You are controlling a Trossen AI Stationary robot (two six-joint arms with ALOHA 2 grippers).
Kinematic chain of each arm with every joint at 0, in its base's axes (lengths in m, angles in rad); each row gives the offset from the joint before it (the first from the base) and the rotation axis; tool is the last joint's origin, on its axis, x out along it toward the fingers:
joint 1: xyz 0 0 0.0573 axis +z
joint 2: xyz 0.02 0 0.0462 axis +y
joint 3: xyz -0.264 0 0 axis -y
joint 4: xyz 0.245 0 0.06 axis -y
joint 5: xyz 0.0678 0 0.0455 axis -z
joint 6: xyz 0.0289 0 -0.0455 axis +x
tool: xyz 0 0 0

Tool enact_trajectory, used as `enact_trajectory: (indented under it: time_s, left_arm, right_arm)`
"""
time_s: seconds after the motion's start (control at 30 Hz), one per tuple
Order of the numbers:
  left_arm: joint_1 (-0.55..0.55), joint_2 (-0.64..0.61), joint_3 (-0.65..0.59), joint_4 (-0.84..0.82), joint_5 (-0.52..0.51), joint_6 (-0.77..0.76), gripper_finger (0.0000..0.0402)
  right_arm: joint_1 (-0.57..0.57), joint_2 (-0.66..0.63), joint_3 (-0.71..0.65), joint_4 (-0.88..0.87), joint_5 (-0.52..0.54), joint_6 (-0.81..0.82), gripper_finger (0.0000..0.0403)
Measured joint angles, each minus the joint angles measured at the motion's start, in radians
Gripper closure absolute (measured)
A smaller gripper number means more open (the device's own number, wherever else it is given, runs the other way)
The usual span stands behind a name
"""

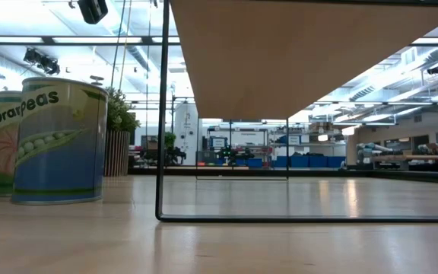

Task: Pick and place cans onto a shelf
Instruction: Put the green tuna can on the shelf

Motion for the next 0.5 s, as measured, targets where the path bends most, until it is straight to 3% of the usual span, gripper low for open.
enact_trajectory:
  time_s: [0.5]
  left_arm:
    - [0.000,0.000,0.000,0.000,0.000,-0.025,0.0221]
  right_arm:
    - [0.000,0.000,-0.085,0.082,0.029,-0.021,0.0015]
